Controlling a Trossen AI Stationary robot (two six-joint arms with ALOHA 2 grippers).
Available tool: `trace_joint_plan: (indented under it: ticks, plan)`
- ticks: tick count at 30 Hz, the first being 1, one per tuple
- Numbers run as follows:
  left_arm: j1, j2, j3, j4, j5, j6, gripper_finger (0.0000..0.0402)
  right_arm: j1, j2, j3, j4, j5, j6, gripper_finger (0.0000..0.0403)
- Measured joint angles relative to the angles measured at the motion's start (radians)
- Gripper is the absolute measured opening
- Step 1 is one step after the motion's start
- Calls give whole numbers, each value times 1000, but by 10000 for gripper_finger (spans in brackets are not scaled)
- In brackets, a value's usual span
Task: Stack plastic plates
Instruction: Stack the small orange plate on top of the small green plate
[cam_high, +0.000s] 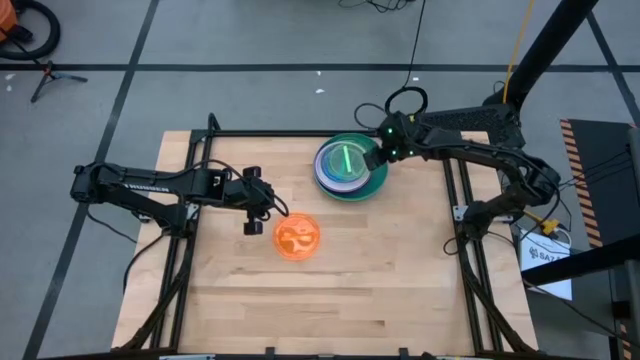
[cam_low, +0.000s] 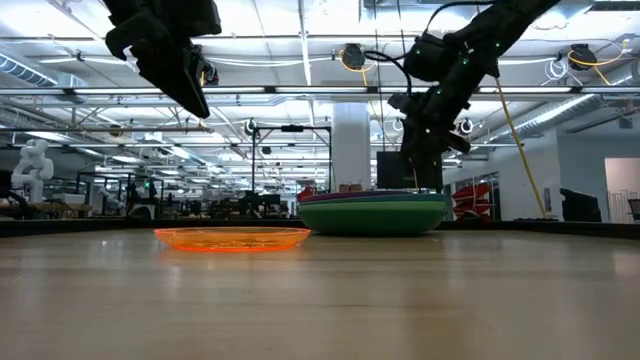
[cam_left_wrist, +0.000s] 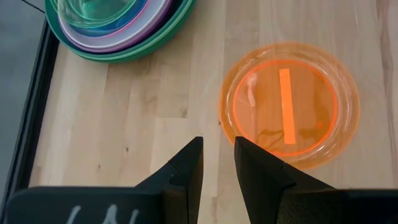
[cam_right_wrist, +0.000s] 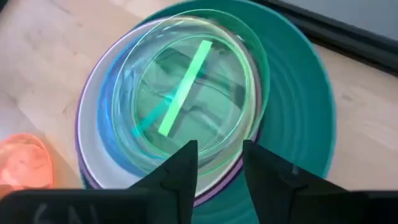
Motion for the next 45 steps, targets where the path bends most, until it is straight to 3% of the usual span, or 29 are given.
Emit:
trace_joint_plan:
  ticks: [5, 7, 17, 22, 28, 34, 40, 45]
  plan:
    - [0, 0, 0, 3, 0, -25, 99, 122, -16, 0, 80, 296, -97, 110]
    - [0, 0, 0, 10, 0, -28, 99, 162, -7, 0, 131, 346, -134, 96]
    - [0, 0, -8, 46, 0, -59, 99, 286, 160, 0, 346, 360, -220, 5]
    - [-13, 1, -87, 90, 8, -66, 99, 391, 169, 0, 496, 366, -279, 7]
    - [-20, 1, -170, 210, 12, -112, 99, 561, 156, 0, 643, 507, -416, 3]
    - [-48, 1, -255, 320, 20, -199, 99, 711, 125, 0, 677, 623, -563, 1]
    - [-83, 0, -317, 454, 20, -269, 99, 798, 66, -12, 678, 629, -727, 1]
    - [-111, 0, -332, 505, 16, -293, 99, 846, -72, -115, 683, 623, -790, 1]
